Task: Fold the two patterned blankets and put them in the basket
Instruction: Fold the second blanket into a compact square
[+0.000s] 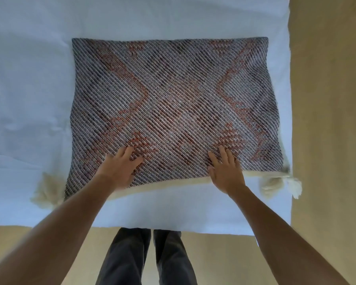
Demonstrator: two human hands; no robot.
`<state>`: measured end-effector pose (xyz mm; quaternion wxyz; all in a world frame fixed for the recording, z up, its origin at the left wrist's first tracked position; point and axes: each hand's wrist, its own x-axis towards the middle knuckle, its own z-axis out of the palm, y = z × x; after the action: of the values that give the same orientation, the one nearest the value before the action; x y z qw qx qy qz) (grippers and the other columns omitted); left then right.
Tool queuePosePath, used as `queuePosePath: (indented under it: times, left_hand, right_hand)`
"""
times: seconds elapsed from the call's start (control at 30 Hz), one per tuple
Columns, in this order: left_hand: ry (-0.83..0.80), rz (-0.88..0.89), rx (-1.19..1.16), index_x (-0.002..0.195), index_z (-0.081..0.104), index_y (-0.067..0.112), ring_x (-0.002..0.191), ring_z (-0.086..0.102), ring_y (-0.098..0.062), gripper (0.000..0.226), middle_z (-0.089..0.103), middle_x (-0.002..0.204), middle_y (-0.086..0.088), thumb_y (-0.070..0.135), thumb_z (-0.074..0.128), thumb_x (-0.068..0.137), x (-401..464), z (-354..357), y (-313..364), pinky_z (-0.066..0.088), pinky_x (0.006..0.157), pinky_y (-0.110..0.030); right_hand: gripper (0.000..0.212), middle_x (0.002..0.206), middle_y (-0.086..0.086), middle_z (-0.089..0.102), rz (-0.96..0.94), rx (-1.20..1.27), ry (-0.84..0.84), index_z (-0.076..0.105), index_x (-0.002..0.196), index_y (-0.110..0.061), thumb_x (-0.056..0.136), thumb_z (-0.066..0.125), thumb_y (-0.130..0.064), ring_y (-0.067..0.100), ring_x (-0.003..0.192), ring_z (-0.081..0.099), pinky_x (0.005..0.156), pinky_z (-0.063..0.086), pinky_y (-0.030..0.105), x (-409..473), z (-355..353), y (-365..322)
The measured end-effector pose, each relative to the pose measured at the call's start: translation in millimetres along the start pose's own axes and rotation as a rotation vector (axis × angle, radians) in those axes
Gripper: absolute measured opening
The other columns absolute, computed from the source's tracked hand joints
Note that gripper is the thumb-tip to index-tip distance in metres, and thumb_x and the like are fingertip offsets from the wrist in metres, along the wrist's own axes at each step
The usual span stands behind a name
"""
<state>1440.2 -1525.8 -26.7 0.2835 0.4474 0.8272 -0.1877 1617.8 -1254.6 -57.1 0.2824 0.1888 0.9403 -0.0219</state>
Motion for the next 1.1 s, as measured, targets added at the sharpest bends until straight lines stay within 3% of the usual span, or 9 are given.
queuePosePath:
  times: [0.27,0.47,0.57,0.63,0.73,0.83,0.9,1.03,1.1]
  left_hand:
    - [-0.007,0.118,0.051,0.138,0.040,0.020,0.132,0.030,-0.027,0.050,0.027,0.144,-0.013,0.029,0.053,0.091,57.4,-58.1,28.4,0.042,0.101,-0.045]
    - [0.028,0.237,0.081,0.143,0.033,0.020,0.138,0.027,-0.030,0.056,0.018,0.152,-0.017,0.029,0.053,0.092,109.1,-99.4,79.8,0.039,0.106,-0.047]
    - [0.070,0.286,0.106,0.142,0.032,0.020,0.135,0.030,-0.029,0.057,0.022,0.149,-0.016,0.030,0.055,0.091,132.9,-114.4,112.4,0.041,0.105,-0.046]
    - [0.081,0.321,0.123,0.141,0.033,0.019,0.134,0.032,-0.029,0.055,0.024,0.147,-0.016,0.029,0.054,0.092,147.2,-122.8,135.5,0.041,0.104,-0.045]
    - [0.078,0.346,0.148,0.139,0.034,0.016,0.131,0.033,-0.030,0.053,0.027,0.143,-0.017,0.028,0.054,0.091,164.3,-133.3,170.8,0.041,0.103,-0.045]
    - [0.059,0.343,0.169,0.140,0.031,0.015,0.129,0.034,-0.031,0.058,0.028,0.141,-0.018,0.028,0.057,0.090,176.7,-139.9,200.3,0.043,0.102,-0.044]
    - [0.054,0.340,0.200,0.139,0.030,0.014,0.128,0.036,-0.031,0.058,0.029,0.139,-0.018,0.030,0.056,0.090,182.7,-143.9,213.8,0.044,0.101,-0.043]
    - [0.055,0.345,0.220,0.136,0.035,0.014,0.122,0.040,-0.028,0.054,0.034,0.133,-0.016,0.030,0.056,0.090,191.5,-153.2,230.7,0.046,0.097,-0.040]
    - [0.064,0.340,0.232,0.134,0.038,0.013,0.119,0.043,-0.027,0.052,0.038,0.130,-0.015,0.029,0.058,0.089,194.2,-158.9,237.3,0.047,0.095,-0.039]
  right_hand:
    - [0.046,0.148,0.016,0.030,0.287,0.153,0.035,0.037,0.138,-0.014,0.093,0.042,-0.025,0.034,0.132,0.032,0.101,0.037,0.049,-12.8,-8.9,39.8]
    - [0.047,0.145,0.017,0.032,0.578,0.276,0.115,0.041,0.135,-0.010,0.088,0.043,-0.010,0.035,0.132,0.031,0.109,0.024,0.046,-14.9,-10.8,109.6]
    - [0.057,0.145,0.018,0.031,0.735,0.424,0.171,0.031,0.140,-0.009,0.085,0.045,-0.008,0.036,0.132,0.031,0.108,0.026,0.046,-18.1,-7.7,152.0]
    - [0.060,0.142,0.017,0.037,0.777,0.558,0.090,0.028,0.142,-0.010,0.085,0.047,-0.014,0.035,0.129,0.036,0.106,0.030,0.045,-17.4,0.0,178.6]
    - [0.068,0.141,0.012,0.040,0.716,0.688,-0.073,0.026,0.144,-0.016,0.081,0.054,-0.022,0.032,0.129,0.038,0.105,0.033,0.044,-16.4,10.3,204.0]
    - [0.100,0.145,0.013,0.026,0.642,0.668,-0.182,0.004,0.149,-0.022,0.074,0.069,-0.033,0.033,0.135,0.026,0.107,0.027,0.047,-17.4,21.1,209.8]
    - [0.106,0.137,0.016,0.032,0.641,0.600,-0.185,0.001,0.149,-0.022,0.071,0.071,-0.035,0.035,0.128,0.033,0.103,0.029,0.048,-17.3,28.6,204.9]
    - [0.065,0.100,0.011,0.057,0.634,0.515,0.000,0.034,0.132,-0.012,0.073,0.061,-0.009,0.032,0.093,0.059,0.084,0.039,0.041,-17.9,40.5,206.3]
    - [0.058,0.079,0.008,0.058,0.645,0.272,0.137,0.054,0.110,-0.009,0.054,0.068,0.002,0.028,0.069,0.060,0.068,0.043,0.036,-26.1,46.5,215.9]
